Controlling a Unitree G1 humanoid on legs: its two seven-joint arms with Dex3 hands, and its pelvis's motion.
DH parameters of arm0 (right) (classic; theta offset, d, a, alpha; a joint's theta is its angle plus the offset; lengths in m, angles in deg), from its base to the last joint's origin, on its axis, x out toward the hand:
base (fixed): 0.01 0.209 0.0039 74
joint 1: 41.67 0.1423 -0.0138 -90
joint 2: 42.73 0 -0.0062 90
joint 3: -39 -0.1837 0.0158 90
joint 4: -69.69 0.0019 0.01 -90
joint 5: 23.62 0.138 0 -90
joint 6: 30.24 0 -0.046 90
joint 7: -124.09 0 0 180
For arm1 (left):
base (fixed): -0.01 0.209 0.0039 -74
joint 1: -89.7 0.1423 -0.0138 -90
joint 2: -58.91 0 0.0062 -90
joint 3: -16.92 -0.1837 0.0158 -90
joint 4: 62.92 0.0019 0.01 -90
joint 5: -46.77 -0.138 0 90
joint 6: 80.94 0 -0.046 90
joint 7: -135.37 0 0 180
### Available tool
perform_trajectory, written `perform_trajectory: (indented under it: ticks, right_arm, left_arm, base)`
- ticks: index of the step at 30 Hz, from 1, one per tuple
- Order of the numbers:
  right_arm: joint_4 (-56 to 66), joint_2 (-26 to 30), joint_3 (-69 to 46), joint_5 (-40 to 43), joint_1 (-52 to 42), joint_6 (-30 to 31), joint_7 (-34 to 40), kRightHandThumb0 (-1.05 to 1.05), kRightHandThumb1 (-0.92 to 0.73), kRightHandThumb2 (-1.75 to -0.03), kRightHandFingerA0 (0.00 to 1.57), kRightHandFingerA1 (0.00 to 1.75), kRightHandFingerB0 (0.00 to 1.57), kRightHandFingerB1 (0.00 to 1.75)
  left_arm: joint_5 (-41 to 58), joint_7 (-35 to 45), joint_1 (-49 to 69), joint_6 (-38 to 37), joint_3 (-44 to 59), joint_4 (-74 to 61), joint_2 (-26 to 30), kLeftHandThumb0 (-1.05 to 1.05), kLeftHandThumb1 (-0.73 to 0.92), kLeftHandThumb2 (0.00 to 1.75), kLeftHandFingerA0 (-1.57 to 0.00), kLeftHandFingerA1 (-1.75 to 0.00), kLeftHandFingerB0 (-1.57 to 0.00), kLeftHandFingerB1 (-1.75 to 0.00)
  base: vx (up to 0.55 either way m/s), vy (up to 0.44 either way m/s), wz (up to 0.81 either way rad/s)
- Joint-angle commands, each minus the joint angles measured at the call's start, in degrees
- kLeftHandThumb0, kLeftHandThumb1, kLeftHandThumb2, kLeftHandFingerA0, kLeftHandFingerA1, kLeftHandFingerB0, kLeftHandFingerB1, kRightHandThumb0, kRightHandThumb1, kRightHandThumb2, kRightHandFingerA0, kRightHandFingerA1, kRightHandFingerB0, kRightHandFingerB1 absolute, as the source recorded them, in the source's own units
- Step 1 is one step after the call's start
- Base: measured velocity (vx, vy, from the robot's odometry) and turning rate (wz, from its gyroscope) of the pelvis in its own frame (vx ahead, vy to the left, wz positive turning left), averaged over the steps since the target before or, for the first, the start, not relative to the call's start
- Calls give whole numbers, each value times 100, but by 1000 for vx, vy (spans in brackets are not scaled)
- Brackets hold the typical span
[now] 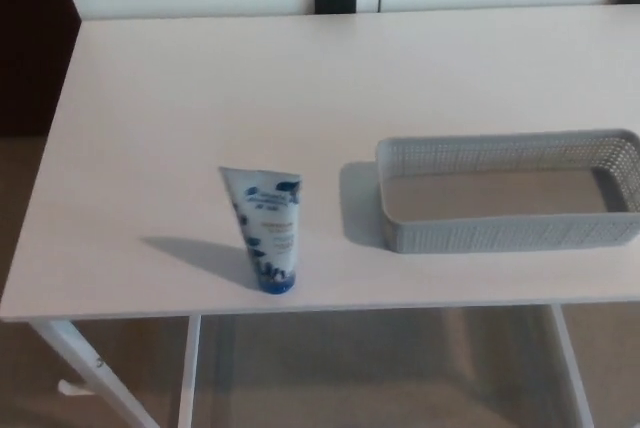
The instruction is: The robot walks towards a table in front, picks a shampoo with left hand and puts it in a small grey container
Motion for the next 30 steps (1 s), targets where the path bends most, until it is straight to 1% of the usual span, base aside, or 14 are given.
perform_trajectory:
  ticks: [1,2,4,6,7,9,13,17,18,20,21,22,25,30]
  right_arm:
    - [-11,32,-7,-13,-10,48,23,-34,-63,-58,79,52,56,41]
    - [-7,34,-1,-17,9,39,16,-35,-64,-58,79,53,57,41]
    - [14,31,14,-19,8,70,-5,-34,-64,-59,78,52,58,42]
    - [8,40,58,-56,16,88,-11,-35,-65,-59,80,52,58,42]
    - [8,51,66,-60,18,91,-12,-35,-65,-59,80,52,58,42]
    - [-1,61,57,-50,15,94,-10,-33,-65,-59,79,51,59,42]
    - [-30,52,116,-113,-6,94,6,-33,-66,-60,78,50,59,42]
    - [-34,63,98,-89,3,105,-11,-33,-66,-58,78,51,60,42]
    - [-30,59,107,-96,-4,98,-3,-32,-67,-58,78,52,60,42]
    - [-38,50,135,-120,-21,110,8,-33,-67,-58,79,51,59,42]
    - [-46,42,134,-119,-41,87,19,-33,-67,-58,80,52,61,42]
    - [-46,41,128,-107,-40,102,5,-33,-67,-59,78,51,61,42]
    - [-54,33,126,-92,-81,142,-6,-33,-67,-59,77,50,60,42]
    - [-51,37,116,-79,-122,70,17,-32,-67,-58,78,53,61,43]
  left_arm:
    - [-74,-71,11,-147,3,33,89,-18,41,88,-33,-59,-10,-48]
    - [-98,-86,10,-195,-17,29,93,-18,41,88,-34,-59,-11,-48]
    - [-175,-46,245,-723,-112,-301,-14,-19,39,87,-35,-60,-14,-49]
    - [174,244,690,-703,44,-1110,-154,-15,39,86,-27,-56,-13,-48]
    - [316,358,888,-673,101,-1499,-227,-23,53,61,-31,-45,-24,-34]
    - [446,460,1254,-564,144,-2213,-316,-20,56,56,-32,-41,-25,-30]
    - [718,604,3006,-500,231,-5055,-401,-29,52,62,-29,-41,-29,-34]
    - [1109,996,3737,-790,366,-6214,-323,-30,53,62,-23,-42,-24,-34]
    - [1211,1076,3854,-802,399,-6420,-290,-38,53,64,-21,-42,-22,-34]
    - [1473,1272,4168,-826,498,-6963,-200,-40,53,65,-20,-42,-21,-34]
    - [1932,1374,4606,-579,600,-7819,-153,-36,53,64,-19,-40,-20,-33]
    - [2064,1383,4754,-538,660,-8148,-133,-34,54,63,-18,-39,-20,-32]
    - [2433,1537,4992,-498,739,-8602,-110,-29,55,61,-17,-38,-19,-31]
    - [2896,1591,5220,-419,974,-9693,92,-31,54,61,-15,-37,-17,-30]
  base:
    - [6,181,-14]
    - [-90,349,56]
    - [-96,301,-15]
    - [4,59,6]
    - [106,60,-7]
    - [97,25,10]
    - [103,25,6]
    - [65,18,0]
    - [0,0,0]
    - [0,0,0]
    - [0,0,0]
    - [0,0,0]
    - [0,0,0]
    - [0,0,0]
